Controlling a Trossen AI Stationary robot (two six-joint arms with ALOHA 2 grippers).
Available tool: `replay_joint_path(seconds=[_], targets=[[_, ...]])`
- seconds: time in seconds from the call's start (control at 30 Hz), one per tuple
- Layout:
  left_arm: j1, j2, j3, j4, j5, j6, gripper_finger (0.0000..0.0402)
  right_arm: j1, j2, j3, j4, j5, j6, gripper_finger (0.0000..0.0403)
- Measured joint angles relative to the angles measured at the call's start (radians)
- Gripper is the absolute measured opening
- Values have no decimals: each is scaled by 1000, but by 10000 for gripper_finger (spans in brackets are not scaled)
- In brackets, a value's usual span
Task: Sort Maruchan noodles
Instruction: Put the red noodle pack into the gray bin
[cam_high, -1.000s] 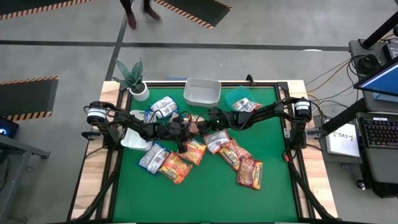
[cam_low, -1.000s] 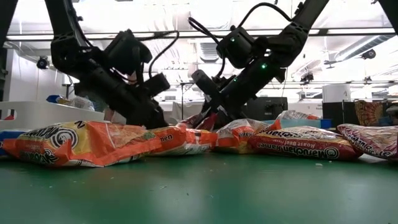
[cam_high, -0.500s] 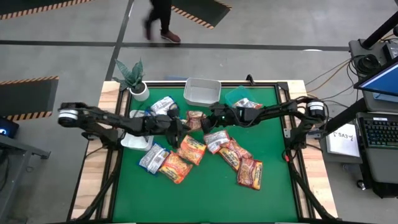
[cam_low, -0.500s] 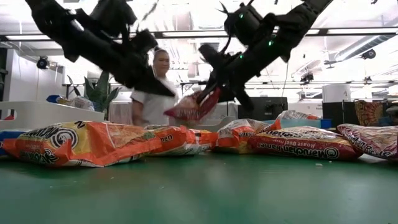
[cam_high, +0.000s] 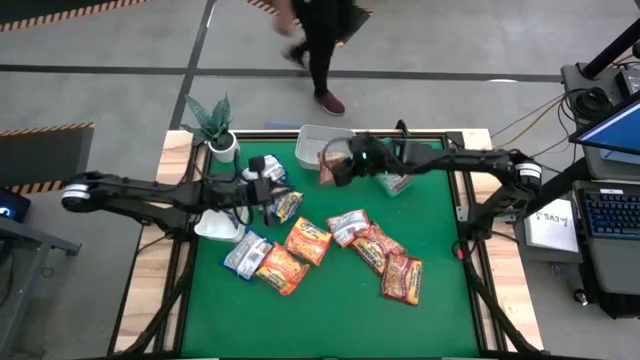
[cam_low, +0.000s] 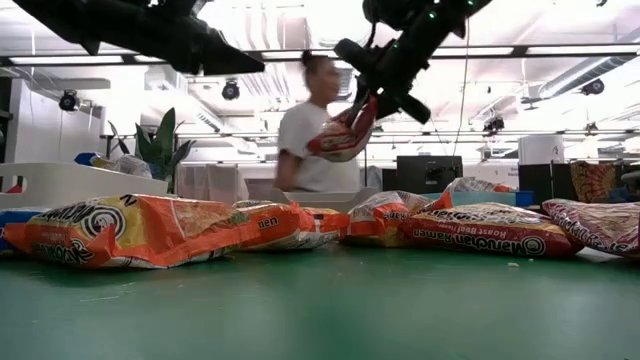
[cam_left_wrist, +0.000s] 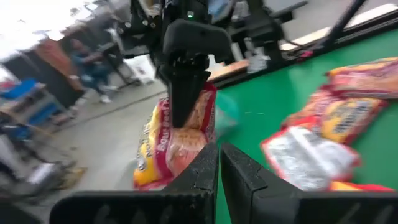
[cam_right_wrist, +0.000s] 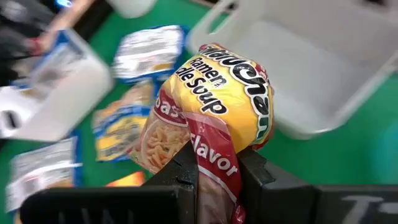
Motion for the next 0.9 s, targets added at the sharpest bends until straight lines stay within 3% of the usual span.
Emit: replay_joint_path(seconds=[0.17,0.43,0.9], targets=[[2,-33,0,-3,-102,25,0,-106,70,191,-237,-2,-46,47],[2,-34,0,-20,-119,33,0,-231,264,469,-509,-11,-108,47],[2,-30,0,-40,-120,43,0,-249,544,790,-713,-4,-165,47]])
